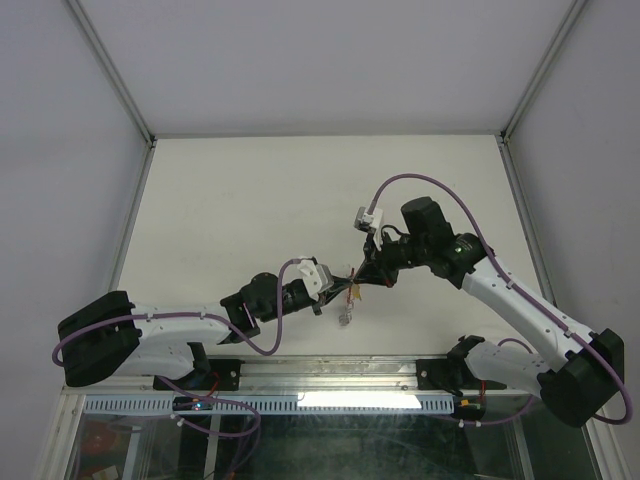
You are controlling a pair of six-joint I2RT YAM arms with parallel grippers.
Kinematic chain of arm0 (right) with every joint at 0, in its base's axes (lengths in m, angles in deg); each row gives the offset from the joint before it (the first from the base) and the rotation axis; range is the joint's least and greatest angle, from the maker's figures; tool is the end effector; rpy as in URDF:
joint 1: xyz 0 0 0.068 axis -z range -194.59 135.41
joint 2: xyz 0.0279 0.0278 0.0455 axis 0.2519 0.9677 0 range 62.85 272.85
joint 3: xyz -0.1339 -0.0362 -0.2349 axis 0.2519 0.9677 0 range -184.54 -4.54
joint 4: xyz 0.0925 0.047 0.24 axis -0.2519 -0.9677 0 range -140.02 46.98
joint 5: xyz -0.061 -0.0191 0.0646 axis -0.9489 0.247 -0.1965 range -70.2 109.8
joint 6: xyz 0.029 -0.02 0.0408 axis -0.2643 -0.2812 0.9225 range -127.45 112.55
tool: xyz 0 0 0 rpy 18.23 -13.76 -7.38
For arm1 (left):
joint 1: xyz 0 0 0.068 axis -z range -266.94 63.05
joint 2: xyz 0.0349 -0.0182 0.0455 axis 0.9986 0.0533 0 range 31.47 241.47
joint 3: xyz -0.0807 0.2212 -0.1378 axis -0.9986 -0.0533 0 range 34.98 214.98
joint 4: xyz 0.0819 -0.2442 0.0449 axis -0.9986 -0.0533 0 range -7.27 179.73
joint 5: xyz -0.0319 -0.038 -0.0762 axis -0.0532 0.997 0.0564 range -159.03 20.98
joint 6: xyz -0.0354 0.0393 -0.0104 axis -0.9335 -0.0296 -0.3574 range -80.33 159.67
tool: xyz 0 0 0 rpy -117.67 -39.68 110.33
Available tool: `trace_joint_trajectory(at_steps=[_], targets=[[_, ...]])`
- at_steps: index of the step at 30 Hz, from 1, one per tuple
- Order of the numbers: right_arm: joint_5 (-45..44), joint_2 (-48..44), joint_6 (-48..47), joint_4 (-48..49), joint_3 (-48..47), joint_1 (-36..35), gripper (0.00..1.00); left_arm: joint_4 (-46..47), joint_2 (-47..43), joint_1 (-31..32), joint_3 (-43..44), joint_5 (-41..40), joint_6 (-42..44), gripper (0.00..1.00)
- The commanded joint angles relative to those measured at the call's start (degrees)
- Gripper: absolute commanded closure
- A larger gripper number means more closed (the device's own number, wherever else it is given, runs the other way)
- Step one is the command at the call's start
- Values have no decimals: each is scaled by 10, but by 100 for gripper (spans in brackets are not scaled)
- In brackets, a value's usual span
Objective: Put the keys on the keyring
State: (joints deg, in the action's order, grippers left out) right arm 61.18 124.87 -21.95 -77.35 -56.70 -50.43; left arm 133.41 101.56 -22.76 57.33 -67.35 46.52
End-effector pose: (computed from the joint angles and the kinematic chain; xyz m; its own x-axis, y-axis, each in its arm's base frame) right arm 0.1645 0.1480 0.2936 -0.3407 -0.4779 -0.8096 -0.9389 0.2180 0.2665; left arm 0.1073 -0.2243 0.2130 0.0783 0.1119 -0.9906 0.9097 0.3985 0.1169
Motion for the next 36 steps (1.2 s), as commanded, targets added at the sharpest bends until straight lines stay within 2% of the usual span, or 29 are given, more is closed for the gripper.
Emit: trace_joint_trajectory(at_steps=[1, 15, 36], targets=[[20, -8, 1, 20, -21, -3, 100, 9, 0, 4, 19, 10, 3, 100], [-53, -32, 62, 81, 10, -3, 100, 33, -17, 4, -14, -34, -13, 100], [-86, -31, 62, 73, 24, -3, 100, 38, -24, 4, -20, -36, -13, 100]])
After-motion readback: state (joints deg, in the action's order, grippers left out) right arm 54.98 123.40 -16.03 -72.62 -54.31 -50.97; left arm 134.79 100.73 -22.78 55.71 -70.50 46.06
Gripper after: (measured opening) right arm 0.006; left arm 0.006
